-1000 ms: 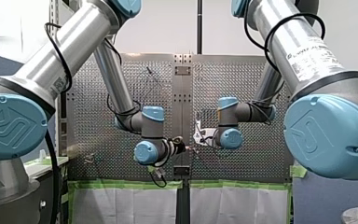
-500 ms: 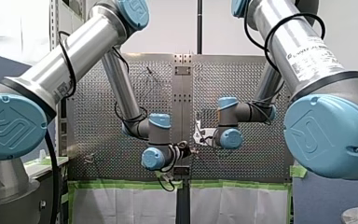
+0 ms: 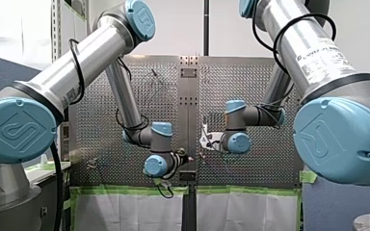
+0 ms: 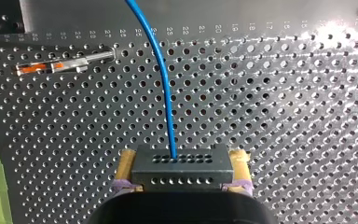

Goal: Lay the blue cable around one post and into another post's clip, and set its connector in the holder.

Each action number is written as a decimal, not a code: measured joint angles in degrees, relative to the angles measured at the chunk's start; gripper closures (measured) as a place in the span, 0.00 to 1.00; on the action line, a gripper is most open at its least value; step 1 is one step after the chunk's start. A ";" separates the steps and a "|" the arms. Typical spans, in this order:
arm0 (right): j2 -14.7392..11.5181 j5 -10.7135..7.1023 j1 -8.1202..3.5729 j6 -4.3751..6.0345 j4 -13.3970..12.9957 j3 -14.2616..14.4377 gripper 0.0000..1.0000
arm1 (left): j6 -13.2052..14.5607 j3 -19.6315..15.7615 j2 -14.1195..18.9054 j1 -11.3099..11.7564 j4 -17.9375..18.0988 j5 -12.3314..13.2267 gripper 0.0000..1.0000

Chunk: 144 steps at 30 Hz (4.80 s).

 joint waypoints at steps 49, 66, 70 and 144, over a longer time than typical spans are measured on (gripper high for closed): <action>5.39 3.71 -4.79 -2.20 0.21 0.16 0.87 | 19.30 1.56 -1.60 -4.69 1.68 -10.53 0.90; 10.06 3.09 -8.44 -2.08 -5.93 -0.81 0.87 | 25.77 7.00 -5.58 -5.66 0.51 -7.84 0.90; 11.04 2.88 -8.95 -2.00 -5.88 -1.61 0.87 | 25.82 7.83 -5.79 -5.55 0.16 -7.78 0.90; 15.25 2.11 -14.19 -3.59 7.62 -12.85 0.87 | 35.32 22.60 -14.54 -2.74 -8.09 -15.00 0.92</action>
